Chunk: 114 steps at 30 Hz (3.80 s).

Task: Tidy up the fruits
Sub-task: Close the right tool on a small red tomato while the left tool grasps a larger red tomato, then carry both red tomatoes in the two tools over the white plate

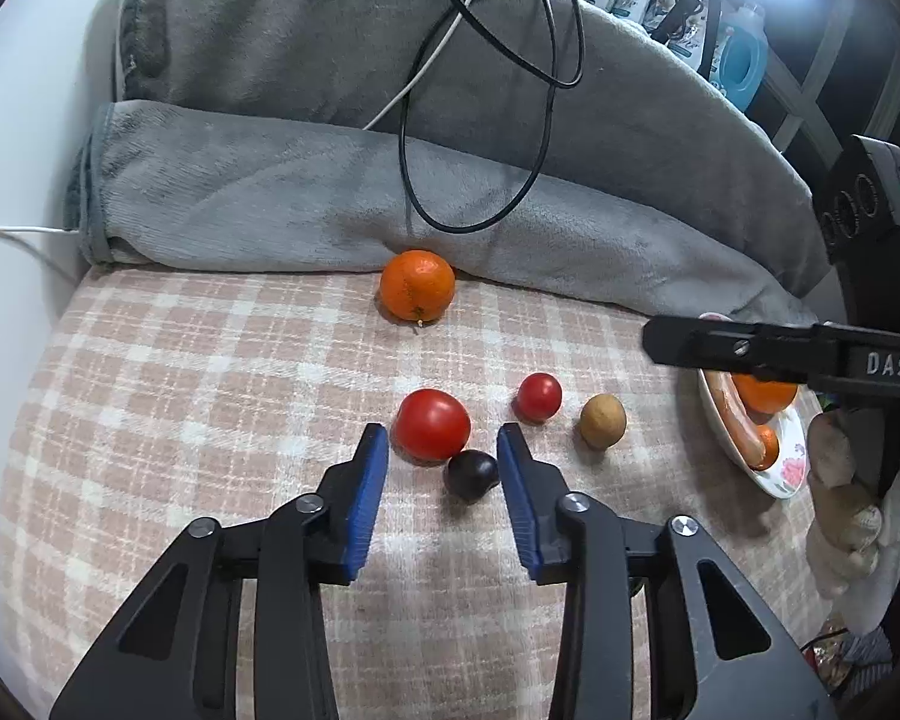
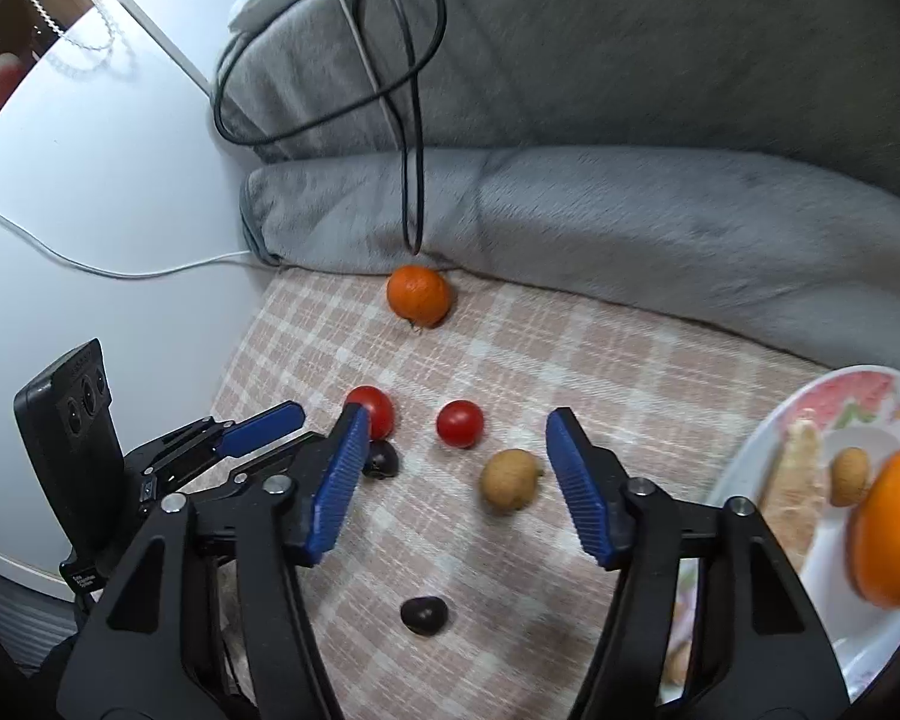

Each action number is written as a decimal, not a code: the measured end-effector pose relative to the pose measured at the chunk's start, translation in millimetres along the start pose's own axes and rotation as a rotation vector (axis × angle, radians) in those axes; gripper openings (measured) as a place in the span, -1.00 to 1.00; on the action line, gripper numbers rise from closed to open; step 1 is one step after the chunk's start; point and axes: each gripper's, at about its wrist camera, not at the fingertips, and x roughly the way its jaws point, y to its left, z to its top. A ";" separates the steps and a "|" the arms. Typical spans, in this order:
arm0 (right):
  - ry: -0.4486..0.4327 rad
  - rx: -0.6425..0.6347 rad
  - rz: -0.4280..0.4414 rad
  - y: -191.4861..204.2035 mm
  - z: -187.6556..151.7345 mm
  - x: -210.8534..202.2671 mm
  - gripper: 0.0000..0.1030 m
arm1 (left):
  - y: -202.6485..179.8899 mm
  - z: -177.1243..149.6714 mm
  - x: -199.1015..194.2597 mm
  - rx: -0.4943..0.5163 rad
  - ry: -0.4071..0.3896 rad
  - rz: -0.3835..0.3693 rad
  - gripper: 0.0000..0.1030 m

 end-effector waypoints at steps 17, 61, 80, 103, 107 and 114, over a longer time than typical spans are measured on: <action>0.100 0.009 -0.008 3.2 9.2 52.5 -0.16 | 1.1 11.9 26.1 -0.005 0.033 -0.018 -0.31; 0.058 -0.067 -0.024 19.1 -6.9 11.8 -0.48 | -19.3 6.7 8.1 0.017 -0.012 -0.029 -0.39; -0.077 -0.046 -0.055 -10.8 -49.7 -93.0 -0.48 | -92.0 9.7 -2.2 0.110 -0.046 -0.112 -0.40; -0.147 0.069 -0.169 -97.8 -109.8 -155.0 -0.48 | -186.6 16.8 29.1 0.230 -0.017 -0.181 -0.40; -0.148 0.062 -0.189 -103.2 -112.9 -155.6 -0.48 | -197.8 16.8 36.2 0.243 -0.010 -0.179 -0.40; -0.150 0.021 -0.247 -104.6 -116.0 -153.1 -0.48 | -213.6 14.5 47.9 0.285 0.013 -0.164 -0.40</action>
